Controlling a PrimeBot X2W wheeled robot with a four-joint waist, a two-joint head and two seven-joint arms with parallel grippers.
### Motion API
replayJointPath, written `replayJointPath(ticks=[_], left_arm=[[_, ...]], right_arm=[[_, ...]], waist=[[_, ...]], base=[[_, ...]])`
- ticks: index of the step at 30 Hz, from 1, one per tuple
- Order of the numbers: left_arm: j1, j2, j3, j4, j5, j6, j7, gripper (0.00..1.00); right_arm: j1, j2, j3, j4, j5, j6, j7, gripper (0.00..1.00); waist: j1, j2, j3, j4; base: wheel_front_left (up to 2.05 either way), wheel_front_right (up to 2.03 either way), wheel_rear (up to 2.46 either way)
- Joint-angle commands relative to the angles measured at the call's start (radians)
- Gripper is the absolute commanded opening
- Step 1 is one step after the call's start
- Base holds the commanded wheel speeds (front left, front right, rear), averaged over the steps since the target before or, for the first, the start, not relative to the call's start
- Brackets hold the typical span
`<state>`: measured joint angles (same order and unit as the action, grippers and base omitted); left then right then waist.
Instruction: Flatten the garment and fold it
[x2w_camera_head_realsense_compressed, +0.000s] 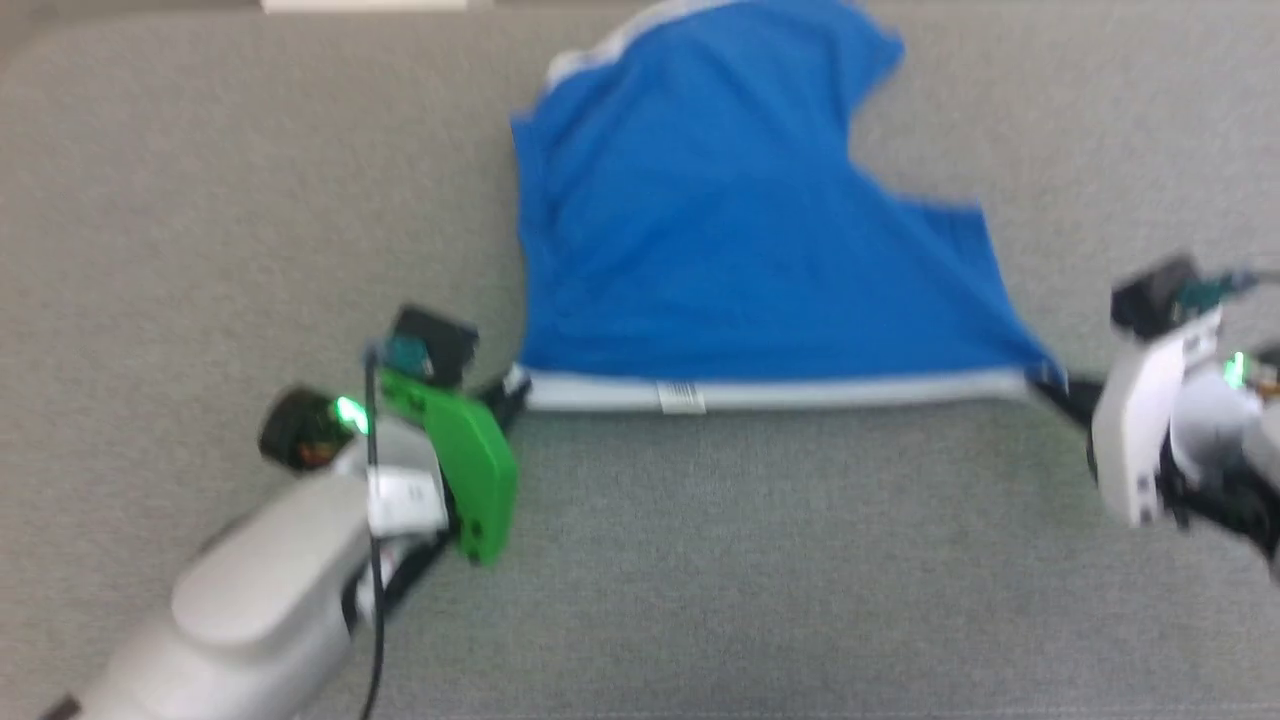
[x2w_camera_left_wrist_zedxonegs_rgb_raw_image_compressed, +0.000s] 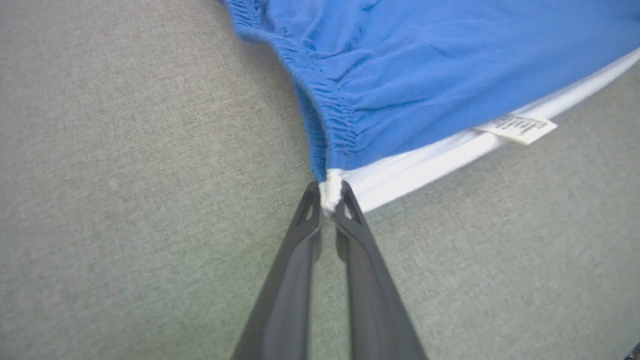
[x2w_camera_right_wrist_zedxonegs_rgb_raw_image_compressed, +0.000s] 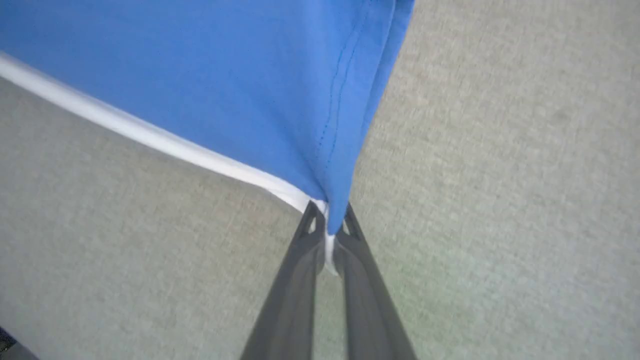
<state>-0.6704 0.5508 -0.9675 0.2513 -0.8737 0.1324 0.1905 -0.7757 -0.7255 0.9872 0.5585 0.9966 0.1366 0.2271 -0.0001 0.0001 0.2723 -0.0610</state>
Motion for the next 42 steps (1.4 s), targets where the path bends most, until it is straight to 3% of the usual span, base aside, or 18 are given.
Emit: replayJointPath(ticks=[1,13,14,20,30,37,42], left_arm=[[0.037,0.041,0.001,-0.004,-0.012,0.026,-0.007,0.00],[0.327,0.137,-0.095,-0.293,-0.008,0.149,-0.016,0.00],[0.368,0.149,-0.107,-0.335,-0.010,0.174,-0.017,0.00],[0.436,0.166,-0.149,-0.400,-0.011,0.197,-0.001,0.00],[0.364,0.156,-0.133,-0.427,0.020,0.196,0.009,0.00],[0.245,0.134,-0.086,-0.477,0.041,0.177,0.016,0.00],[0.157,0.111,-0.068,-0.488,0.060,0.154,0.033,0.00]], right_arm=[[0.039,-0.041,-0.003,0.003,0.011,-0.006,0.023,0.00],[0.377,-0.203,-0.141,-0.190,0.032,-0.006,0.073,0.00],[0.445,-0.226,-0.176,-0.227,0.034,-0.006,0.088,0.00],[0.629,-0.267,-0.303,-0.300,0.054,-0.006,0.146,0.00],[0.682,-0.230,-0.564,-0.457,-0.020,-0.006,0.220,0.00],[0.592,-0.171,-0.746,-0.558,-0.041,-0.006,0.354,0.00],[0.466,-0.132,-0.799,-0.592,-0.084,-0.006,0.465,0.00]], waist=[[0.0001,-0.0001,-0.108,0.017],[0.0001,-0.0001,-0.206,0.038],[0.0001,-0.0001,-0.208,0.040],[0.0001,-0.0001,-0.206,0.045],[0.0001,-0.0001,-0.163,0.051],[0.0001,-0.0001,-0.056,0.093],[0.0001,-0.0001,0.030,0.134]], base=[[0.00,0.00,0.00],[0.00,0.00,0.00],[0.00,0.00,0.00],[0.00,0.00,0.00],[0.00,0.00,0.00],[0.00,0.00,0.00],[0.00,0.00,0.00]])
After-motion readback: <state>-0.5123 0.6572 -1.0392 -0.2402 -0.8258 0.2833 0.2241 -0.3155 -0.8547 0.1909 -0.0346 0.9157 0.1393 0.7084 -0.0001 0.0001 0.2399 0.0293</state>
